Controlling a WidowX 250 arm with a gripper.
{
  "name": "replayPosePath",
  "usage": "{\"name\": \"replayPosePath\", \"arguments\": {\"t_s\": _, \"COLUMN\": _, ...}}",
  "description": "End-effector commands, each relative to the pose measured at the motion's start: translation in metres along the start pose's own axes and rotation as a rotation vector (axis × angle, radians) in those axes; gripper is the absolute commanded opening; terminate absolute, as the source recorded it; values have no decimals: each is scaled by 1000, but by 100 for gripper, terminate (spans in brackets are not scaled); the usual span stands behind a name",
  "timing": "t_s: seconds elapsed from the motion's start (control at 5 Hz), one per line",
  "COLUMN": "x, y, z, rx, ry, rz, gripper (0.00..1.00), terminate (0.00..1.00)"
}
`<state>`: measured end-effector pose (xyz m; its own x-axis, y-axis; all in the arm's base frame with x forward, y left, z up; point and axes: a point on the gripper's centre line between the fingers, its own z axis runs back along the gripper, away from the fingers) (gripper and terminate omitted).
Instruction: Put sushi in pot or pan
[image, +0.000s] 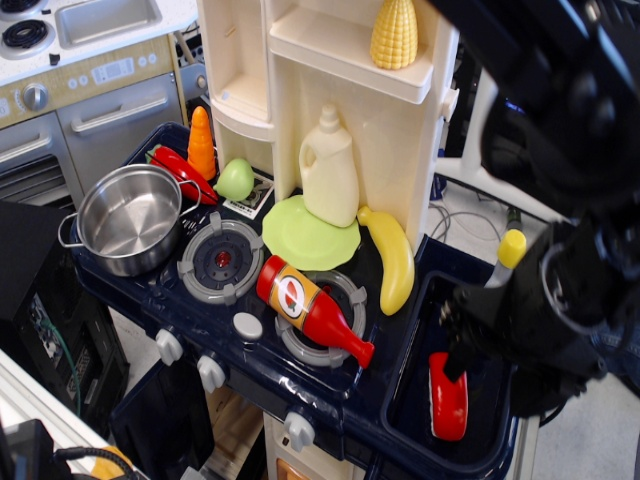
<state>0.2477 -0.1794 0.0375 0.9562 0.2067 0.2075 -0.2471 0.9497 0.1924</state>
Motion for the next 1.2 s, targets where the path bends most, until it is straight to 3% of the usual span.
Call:
{"name": "replayPosePath", "arguments": {"t_s": 0.0, "x": 11, "y": 2, "z": -15, "rx": -47, "ry": -54, "rz": -20, "gripper": 100, "terminate": 0}}
{"name": "replayPosePath", "arguments": {"t_s": 0.6, "x": 24, "y": 16, "z": 3, "rx": -53, "ry": 21, "rz": -27, "gripper": 100, "terminate": 0}}
{"name": "replayPosePath", "arguments": {"t_s": 0.8, "x": 21, "y": 14, "z": -29, "rx": -105, "ry": -37, "rz": -23, "gripper": 100, "terminate": 0}}
{"name": "replayPosePath", "arguments": {"t_s": 1.0, "x": 22, "y": 20, "z": -47, "rx": -141, "ry": -55, "rz": -4, "gripper": 100, "terminate": 0}}
